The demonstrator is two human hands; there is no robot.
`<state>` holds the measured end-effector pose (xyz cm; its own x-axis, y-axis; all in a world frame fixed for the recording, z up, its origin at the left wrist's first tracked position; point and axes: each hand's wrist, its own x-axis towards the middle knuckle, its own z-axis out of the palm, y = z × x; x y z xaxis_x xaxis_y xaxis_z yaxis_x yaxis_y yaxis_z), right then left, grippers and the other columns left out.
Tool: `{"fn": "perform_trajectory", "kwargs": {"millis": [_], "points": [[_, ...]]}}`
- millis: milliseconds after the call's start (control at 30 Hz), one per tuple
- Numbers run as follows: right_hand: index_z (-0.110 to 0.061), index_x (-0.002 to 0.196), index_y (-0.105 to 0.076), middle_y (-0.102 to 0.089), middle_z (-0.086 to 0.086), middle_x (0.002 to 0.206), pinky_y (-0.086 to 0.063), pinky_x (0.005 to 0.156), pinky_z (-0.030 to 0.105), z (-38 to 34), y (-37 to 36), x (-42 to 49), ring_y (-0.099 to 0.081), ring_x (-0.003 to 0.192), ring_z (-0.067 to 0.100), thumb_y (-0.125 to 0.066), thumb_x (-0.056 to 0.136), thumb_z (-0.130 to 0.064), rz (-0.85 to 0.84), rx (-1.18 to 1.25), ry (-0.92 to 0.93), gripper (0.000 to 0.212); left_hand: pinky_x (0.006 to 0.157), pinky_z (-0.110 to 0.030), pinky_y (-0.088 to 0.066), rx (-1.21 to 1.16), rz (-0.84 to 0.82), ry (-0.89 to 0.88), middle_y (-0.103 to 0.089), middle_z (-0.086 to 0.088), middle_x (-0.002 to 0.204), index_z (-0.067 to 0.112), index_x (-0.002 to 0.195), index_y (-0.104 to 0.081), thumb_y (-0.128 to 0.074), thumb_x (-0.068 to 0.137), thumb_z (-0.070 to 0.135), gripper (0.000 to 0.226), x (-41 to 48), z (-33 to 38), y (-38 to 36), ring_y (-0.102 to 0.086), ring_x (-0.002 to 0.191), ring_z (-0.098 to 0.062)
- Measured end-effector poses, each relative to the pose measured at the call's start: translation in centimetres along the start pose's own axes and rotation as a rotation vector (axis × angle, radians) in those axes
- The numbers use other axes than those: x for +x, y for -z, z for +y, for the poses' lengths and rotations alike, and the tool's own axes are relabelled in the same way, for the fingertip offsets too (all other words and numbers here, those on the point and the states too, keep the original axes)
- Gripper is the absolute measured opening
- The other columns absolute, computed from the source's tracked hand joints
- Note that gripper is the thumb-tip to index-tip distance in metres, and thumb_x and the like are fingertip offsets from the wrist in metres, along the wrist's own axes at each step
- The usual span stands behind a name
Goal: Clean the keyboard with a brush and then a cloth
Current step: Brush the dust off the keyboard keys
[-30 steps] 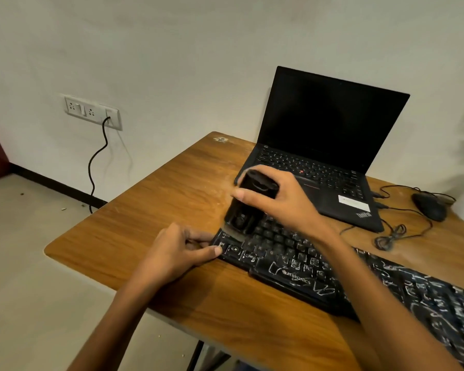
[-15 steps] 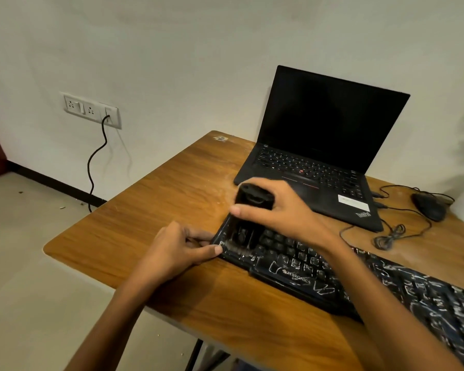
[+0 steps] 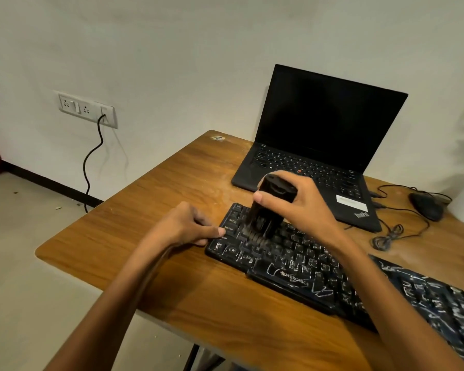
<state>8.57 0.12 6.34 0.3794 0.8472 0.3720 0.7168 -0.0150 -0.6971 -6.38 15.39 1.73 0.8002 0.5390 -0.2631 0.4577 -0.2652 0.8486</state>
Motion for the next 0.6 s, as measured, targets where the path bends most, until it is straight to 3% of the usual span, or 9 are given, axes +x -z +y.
{"fn": "perform_trajectory", "kwargs": {"millis": [67, 233, 333, 467, 600], "points": [[-0.012, 0.087, -0.063, -0.065, 0.003, 0.078, -0.049, 0.063, 0.021, -0.1, -0.5, -0.7, -0.063, 0.073, 0.010, -0.071, 0.079, -0.030, -0.115, 0.052, -0.014, 0.021, 0.061, -0.020, -0.045, -0.004, -0.004, -0.003, -0.072, -0.001, 0.072, 0.015, 0.075, -0.072, -0.072, 0.071, 0.031, 0.017, 0.0, 0.1, 0.0, -0.056, 0.056, -0.005], [-0.013, 0.087, -0.063, -0.064, 0.002, 0.079, -0.050, 0.068, 0.029, 1.0, 1.2, -0.9, -0.063, 0.076, 0.014, -0.070, 0.074, -0.037, 0.057, 0.039, -0.033, 0.028, 0.051, -0.013, -0.039, 0.032, 0.025, -0.029, -0.066, 0.006, 0.060, 0.018, 0.070, -0.070, -0.072, 0.072, 0.032, 0.014, -0.3, 0.0, -0.1, -0.052, 0.045, 0.003], [-0.012, 0.086, -0.063, -0.066, 0.003, 0.078, -0.051, 0.066, 0.024, 0.9, 0.9, -1.9, -0.065, 0.073, 0.011, -0.070, 0.075, -0.037, -0.071, 0.065, -0.067, 0.028, 0.055, -0.015, -0.041, 0.014, 0.015, -0.025, -0.068, 0.003, 0.067, 0.016, 0.074, -0.070, -0.071, 0.072, 0.030, 0.014, -0.3, 0.1, -0.1, -0.055, 0.052, 0.000], [-0.014, 0.085, -0.063, -0.064, -0.001, 0.076, -0.049, 0.068, 0.028, 1.3, 1.9, -1.7, -0.062, 0.074, 0.010, -0.072, 0.080, -0.024, 0.139, 0.006, -0.055, 0.014, 0.061, -0.018, -0.047, -0.001, -0.008, 0.022, -0.072, -0.006, 0.077, 0.013, 0.077, -0.071, -0.072, 0.072, 0.030, 0.018, -0.1, 0.4, 0.2, -0.056, 0.057, -0.006], [-0.015, 0.092, -0.063, -0.068, 0.000, 0.087, -0.055, 0.073, 0.029, -1.4, -0.6, -1.6, -0.066, 0.084, 0.014, -0.070, 0.075, -0.033, 0.017, 0.198, 0.064, 0.026, 0.049, -0.010, -0.045, -0.050, -0.041, 0.062, -0.065, 0.004, 0.053, 0.009, 0.079, -0.069, -0.069, 0.077, 0.022, 0.014, 0.2, 1.0, 0.5, -0.054, 0.046, -0.001]]}}
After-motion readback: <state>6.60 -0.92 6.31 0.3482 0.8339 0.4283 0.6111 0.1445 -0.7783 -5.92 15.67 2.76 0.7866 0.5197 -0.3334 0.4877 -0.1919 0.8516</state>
